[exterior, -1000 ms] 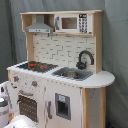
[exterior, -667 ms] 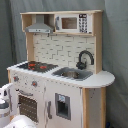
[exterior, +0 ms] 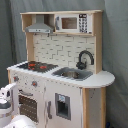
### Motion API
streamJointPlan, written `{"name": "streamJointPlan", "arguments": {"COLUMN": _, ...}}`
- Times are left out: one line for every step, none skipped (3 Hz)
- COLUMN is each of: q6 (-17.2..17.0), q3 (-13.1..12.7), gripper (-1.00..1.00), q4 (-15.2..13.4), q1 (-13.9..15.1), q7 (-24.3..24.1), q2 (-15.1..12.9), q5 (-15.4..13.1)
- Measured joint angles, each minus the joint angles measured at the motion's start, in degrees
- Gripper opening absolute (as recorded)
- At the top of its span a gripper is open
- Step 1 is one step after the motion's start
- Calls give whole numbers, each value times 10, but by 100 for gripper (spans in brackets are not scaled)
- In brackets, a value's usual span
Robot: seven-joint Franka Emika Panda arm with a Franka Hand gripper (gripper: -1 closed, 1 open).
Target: Play with the kitchen
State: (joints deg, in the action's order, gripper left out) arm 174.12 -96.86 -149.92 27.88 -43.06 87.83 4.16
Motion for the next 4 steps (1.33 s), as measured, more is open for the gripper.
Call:
{"name": "streamJointPlan", "arguments": {"q6": 12, "q3": -22, "gripper": 100, "q4": 0, "q1": 31, "q7": -42, "q2": 1, "q5": 0}}
{"name": "streamJointPlan", "arguments": {"q6": 52, "q3": -23, "gripper": 100, "q4": 10, "q1": 74, "q7": -43, "q2": 2, "q5": 0}}
{"name": "streamJointPlan", "arguments": {"q6": 82, "q3": -23, "gripper": 100, "q4": 38, "q1": 115, "q7": -42, "q2": 2, "q5": 0}}
{"name": "streamJointPlan", "arguments": {"q6": 120, "q3": -23, "gripper": 100, "q4": 61, "q1": 151, "q7": -30, "q2": 3, "q5": 0}}
